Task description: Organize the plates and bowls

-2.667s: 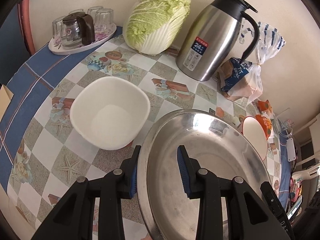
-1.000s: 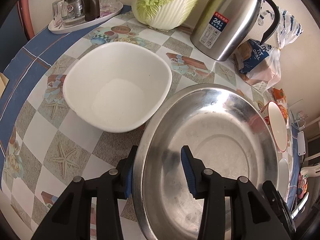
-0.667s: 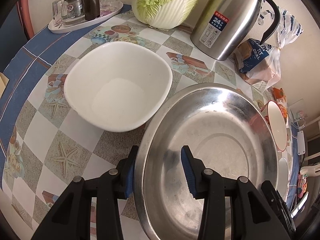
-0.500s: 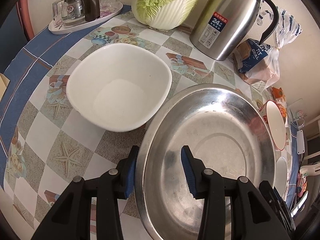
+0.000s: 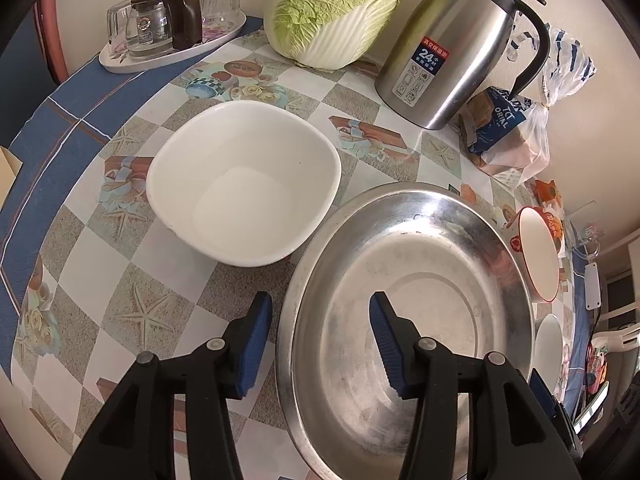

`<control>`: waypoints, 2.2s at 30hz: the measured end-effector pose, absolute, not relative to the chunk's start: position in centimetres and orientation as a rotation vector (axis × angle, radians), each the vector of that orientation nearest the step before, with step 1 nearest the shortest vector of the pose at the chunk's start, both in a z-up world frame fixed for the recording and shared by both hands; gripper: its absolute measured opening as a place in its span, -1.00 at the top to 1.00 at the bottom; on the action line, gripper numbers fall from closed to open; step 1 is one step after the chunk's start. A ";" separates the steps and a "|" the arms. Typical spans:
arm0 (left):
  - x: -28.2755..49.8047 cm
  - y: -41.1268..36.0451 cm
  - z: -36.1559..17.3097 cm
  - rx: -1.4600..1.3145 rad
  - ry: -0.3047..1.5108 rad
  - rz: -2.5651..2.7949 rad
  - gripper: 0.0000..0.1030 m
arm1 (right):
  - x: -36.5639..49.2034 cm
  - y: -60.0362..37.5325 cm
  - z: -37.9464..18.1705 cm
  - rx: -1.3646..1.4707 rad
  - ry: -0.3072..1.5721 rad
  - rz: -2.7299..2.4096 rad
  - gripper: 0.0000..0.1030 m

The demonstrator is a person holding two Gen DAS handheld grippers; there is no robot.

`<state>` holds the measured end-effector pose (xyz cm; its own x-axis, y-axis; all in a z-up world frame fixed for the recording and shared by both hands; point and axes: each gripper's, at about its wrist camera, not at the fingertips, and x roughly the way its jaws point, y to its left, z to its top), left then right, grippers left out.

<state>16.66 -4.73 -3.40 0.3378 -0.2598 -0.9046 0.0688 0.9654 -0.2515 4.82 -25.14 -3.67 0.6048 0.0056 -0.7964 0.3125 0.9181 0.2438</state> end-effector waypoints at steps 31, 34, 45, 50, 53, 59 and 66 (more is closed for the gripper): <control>14.7 -3.8 -3.7 -0.206 1.278 -0.256 -0.21 | 0.4 -26.5 -1.4 0.579 0.887 -0.181 -1.00; 14.7 -3.8 -4.0 -0.210 1.282 -0.258 -0.21 | 0.0 -26.4 -1.4 0.599 0.870 -0.178 -0.92; 14.8 -3.5 -4.0 -0.267 1.256 -0.289 -0.13 | 0.3 -27.3 -3.7 0.694 0.898 -0.191 0.42; 15.2 -3.6 -4.2 -0.278 1.237 -0.308 0.15 | 0.8 -27.3 -4.1 0.684 0.908 -0.194 0.53; 15.4 -3.5 -4.4 -0.291 1.233 -0.310 0.18 | 1.3 -27.1 -4.3 0.672 0.907 -0.183 0.68; 15.8 -3.5 -4.3 -0.303 1.215 -0.311 0.18 | 2.1 -26.9 -4.5 0.642 0.906 -0.183 0.68; 15.9 -3.8 -4.8 -0.283 1.232 -0.310 0.18 | 2.5 -27.0 -4.7 0.640 0.901 -0.190 0.68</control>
